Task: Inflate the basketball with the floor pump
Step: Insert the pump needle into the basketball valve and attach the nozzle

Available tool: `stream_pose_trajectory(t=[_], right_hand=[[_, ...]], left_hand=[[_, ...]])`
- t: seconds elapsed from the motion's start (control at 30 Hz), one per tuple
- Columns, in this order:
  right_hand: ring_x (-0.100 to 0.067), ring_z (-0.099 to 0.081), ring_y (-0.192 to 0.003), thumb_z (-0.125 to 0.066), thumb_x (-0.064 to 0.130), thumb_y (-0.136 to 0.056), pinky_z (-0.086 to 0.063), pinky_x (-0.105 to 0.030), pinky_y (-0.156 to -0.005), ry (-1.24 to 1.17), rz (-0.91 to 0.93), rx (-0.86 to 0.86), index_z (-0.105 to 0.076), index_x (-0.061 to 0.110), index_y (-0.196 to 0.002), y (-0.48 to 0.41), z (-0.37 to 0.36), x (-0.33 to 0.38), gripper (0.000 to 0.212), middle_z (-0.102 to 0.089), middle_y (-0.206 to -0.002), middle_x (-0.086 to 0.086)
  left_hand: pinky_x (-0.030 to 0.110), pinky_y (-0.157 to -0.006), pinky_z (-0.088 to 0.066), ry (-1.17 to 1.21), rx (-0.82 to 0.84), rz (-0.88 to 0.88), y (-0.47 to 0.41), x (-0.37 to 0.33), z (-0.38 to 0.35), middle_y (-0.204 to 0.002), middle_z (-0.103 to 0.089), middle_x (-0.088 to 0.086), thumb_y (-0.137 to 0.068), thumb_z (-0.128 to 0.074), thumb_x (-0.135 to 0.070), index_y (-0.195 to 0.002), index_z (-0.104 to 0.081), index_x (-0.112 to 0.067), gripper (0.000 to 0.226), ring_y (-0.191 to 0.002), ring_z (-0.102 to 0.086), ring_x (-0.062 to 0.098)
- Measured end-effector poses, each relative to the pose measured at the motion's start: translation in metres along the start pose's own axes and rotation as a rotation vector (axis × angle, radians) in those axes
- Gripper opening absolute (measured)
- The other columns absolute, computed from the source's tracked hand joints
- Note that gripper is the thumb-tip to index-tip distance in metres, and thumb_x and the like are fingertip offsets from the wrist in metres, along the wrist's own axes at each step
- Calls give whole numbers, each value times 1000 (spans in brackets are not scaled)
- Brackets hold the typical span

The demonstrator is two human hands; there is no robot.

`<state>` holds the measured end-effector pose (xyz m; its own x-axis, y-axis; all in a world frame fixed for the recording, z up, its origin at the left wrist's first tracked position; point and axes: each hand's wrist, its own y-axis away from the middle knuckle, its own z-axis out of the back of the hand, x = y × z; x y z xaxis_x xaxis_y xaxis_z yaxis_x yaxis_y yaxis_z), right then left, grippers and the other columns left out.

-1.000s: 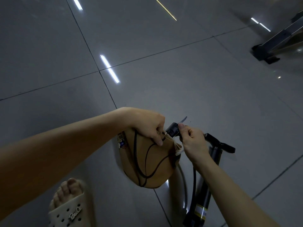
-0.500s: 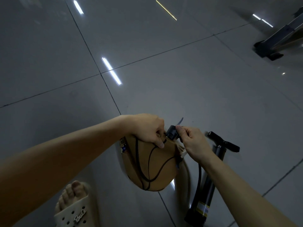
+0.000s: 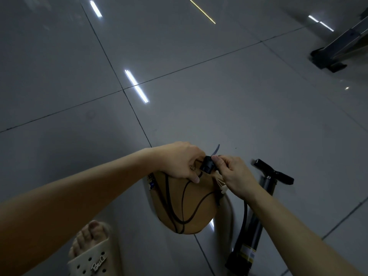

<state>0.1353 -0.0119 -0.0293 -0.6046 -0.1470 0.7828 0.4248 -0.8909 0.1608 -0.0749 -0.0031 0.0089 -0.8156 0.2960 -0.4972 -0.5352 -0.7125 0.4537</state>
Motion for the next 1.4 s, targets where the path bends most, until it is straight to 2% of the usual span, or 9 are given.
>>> stream_pose_trajectory(t=[0.13,0.47,0.63,0.8,0.87,0.97,1.1,1.23,1.4], right_hand=[[-9,-32,-46,-44,36,-107,-27,-25,-49,-12,-5,-13,-56,0,-70,0,-1,2,53,-39,-53,1],[-9,-34,-46,-43,35,-107,-30,-32,-51,-6,-67,-96,-46,15,-60,10,-15,1,51,-37,-50,8],[-9,-37,-47,-44,32,-107,-30,-32,-52,10,-79,-67,-46,19,-61,9,-14,6,48,-41,-52,7],[-12,-55,-62,-60,25,-96,-43,-32,-60,23,-123,48,-65,15,-101,13,-2,7,13,-62,-77,-1],[-13,-60,-69,-67,24,-89,-50,-29,-63,57,-137,32,-44,22,-139,14,4,9,55,-60,-97,6],[-13,-59,-73,-69,22,-87,-52,-33,-67,220,-63,49,-12,33,-156,10,5,15,90,-53,-119,9],[-20,-60,-97,-67,22,-91,-52,-33,-83,491,-3,60,-28,23,-154,7,-1,19,75,-44,-141,-1],[-23,-54,-118,-74,34,-86,-52,-41,-96,614,81,-2,-43,22,-147,9,3,14,69,-32,-152,-4],[-26,-52,-125,-74,34,-86,-41,-36,-106,701,170,21,-50,15,-143,5,7,19,64,-47,-145,-7]], left_hand=[[20,-58,-30,-6,-78,-26,2,-3,3,-75,-54,-10,-85,-80,-44,-148,-43,-31,74,-67,-50,4],[26,-71,-42,-45,0,-103,0,-3,6,-86,-55,-16,-88,-77,-42,-144,-50,-28,64,-76,-52,3],[18,-60,-30,-51,-15,-103,0,0,6,-75,-48,-17,-88,-78,-39,-134,-56,-27,53,-67,-47,1],[20,-57,-28,-31,-16,-99,-1,2,4,-74,-49,-13,-87,-79,-38,-123,-60,-26,43,-66,-50,0],[16,-55,-29,-19,-12,-97,-1,2,5,-73,-49,-12,-87,-80,-37,-129,-60,-25,48,-70,-51,-10],[15,-55,-31,-1,-7,-95,-2,4,5,-72,-50,-11,-87,-79,-37,-134,-58,-23,53,-69,-51,-11],[21,-57,-32,7,-4,-85,-3,8,5,-74,-52,-9,-88,-79,-39,-137,-57,-22,57,-65,-50,4],[17,-54,-32,30,3,-96,-1,9,4,-70,-49,-11,-88,-78,-39,-137,-57,-24,56,-66,-50,-7],[20,-62,-34,46,2,-92,-2,12,2,-76,-53,-13,-88,-79,-39,-134,-58,-25,52,-70,-53,-4]])
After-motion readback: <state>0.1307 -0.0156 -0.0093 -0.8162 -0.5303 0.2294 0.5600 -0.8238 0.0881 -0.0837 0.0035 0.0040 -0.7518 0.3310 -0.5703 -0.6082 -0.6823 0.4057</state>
